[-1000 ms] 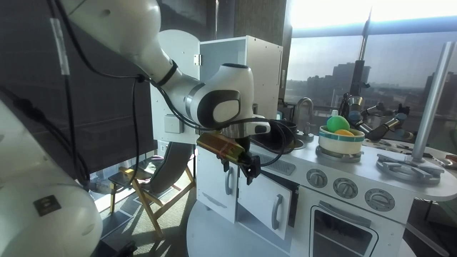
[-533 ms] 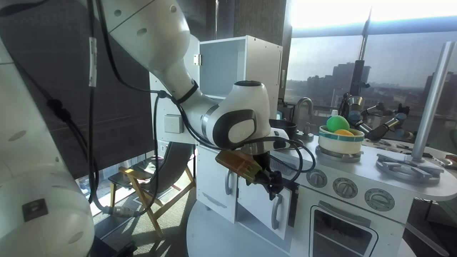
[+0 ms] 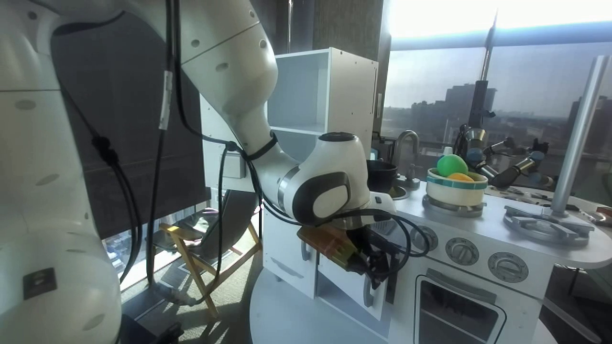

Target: Open the door of the cabinet under the sink, then put the black bowl in the same cabinet and close the door

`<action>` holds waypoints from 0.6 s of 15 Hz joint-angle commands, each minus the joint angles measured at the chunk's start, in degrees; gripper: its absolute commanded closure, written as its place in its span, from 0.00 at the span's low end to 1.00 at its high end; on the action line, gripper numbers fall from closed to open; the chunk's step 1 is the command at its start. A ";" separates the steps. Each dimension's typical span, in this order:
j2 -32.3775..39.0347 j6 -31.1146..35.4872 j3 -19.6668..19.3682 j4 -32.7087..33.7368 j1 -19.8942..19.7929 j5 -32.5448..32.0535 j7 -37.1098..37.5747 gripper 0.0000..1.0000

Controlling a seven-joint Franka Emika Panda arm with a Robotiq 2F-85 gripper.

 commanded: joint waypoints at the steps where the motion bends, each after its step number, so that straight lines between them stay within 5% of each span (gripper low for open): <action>1: 3.38 4.95 0.46 0.82 0.71 1.46 0.29 0.00; 7: 7.42 9.34 1.16 2.51 1.90 5.75 -1.86 0.00; 8: 7.75 10.16 1.31 2.73 1.92 5.55 -1.44 0.25; 9: 7.96 10.74 1.42 2.93 1.97 5.38 -1.26 0.27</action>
